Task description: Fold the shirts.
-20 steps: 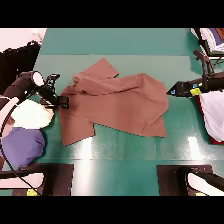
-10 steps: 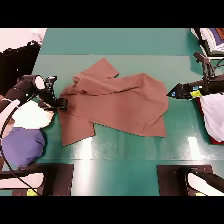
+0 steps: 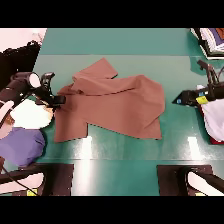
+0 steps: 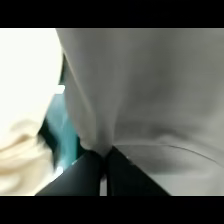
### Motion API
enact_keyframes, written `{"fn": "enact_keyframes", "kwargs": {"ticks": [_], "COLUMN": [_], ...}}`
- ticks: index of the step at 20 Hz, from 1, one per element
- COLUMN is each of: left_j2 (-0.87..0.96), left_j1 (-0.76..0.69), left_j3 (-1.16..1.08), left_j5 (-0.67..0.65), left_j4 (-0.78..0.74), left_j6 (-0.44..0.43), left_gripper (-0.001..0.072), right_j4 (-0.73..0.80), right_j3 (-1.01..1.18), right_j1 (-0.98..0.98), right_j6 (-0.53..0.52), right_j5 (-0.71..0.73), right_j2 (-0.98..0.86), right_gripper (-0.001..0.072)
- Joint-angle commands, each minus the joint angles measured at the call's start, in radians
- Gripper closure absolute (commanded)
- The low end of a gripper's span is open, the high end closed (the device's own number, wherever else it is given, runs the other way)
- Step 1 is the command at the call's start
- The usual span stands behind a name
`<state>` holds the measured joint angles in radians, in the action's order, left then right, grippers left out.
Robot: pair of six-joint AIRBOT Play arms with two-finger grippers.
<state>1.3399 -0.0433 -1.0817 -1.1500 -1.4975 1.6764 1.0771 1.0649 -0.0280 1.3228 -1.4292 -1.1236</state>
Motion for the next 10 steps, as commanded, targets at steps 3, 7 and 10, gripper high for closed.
{"fn": "enact_keyframes", "kwargs": {"ticks": [3,7,10], "left_j2": [-0.119,-0.123,-0.123], "left_j1": [0.0,0.0,0.0], "left_j3": [-0.007,-0.007,-0.007], "left_j5": [0.016,0.017,0.016], "left_j4": [0.071,0.119,0.129], "left_j6": [-0.037,-0.039,-0.059], "left_gripper": [0.0681,0.0681,0.0681], "right_j4": [0.014,-0.105,-0.143], "right_j3": [-0.319,-0.537,-0.564], "right_j1": [-0.106,-0.018,0.128], "right_j6": [0.015,-0.008,-0.007], "right_j5": [-0.042,0.102,0.252], "right_j2": [0.046,-0.004,-0.052], "right_gripper": [0.019,0.0236,0.0276]}}
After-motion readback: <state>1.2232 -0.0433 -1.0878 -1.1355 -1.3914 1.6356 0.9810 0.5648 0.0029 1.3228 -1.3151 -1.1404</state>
